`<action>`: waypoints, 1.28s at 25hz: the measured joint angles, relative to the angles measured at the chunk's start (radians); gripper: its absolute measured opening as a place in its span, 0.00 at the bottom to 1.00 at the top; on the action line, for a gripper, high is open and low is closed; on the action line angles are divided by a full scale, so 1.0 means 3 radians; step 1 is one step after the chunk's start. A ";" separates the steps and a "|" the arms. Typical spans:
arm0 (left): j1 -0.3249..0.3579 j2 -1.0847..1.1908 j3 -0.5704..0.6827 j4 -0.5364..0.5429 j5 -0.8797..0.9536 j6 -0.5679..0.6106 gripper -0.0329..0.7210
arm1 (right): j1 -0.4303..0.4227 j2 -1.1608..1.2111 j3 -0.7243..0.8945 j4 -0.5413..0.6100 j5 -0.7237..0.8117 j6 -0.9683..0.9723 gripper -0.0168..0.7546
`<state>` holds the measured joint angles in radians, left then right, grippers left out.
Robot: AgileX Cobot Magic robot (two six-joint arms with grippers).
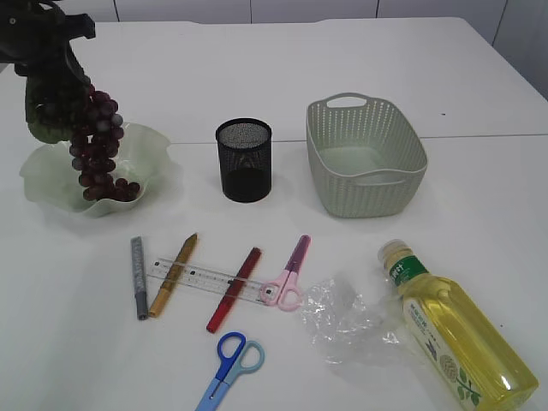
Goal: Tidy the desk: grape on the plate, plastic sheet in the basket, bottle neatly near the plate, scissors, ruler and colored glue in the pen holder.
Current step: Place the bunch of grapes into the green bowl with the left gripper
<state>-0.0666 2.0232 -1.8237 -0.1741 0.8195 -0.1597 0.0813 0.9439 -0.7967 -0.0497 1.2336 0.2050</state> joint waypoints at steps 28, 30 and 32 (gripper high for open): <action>0.0000 0.0221 -0.0022 0.0136 -0.0013 0.0000 0.51 | 0.0000 0.0000 0.0000 -0.0085 0.0002 0.0008 0.59; 0.0000 0.0221 -0.0041 0.0162 0.0120 0.0000 0.51 | 0.0000 0.0000 0.0000 -0.0085 0.0002 0.0008 0.59; 0.0000 0.0221 -0.0112 0.0225 0.0364 0.0000 0.51 | 0.0000 0.0000 0.0000 -0.0085 0.0002 -0.0062 0.59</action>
<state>-0.0666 2.0895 -1.8573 -0.1067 0.9288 -0.1597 0.0813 0.9439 -0.7967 -0.0753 1.2343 0.1864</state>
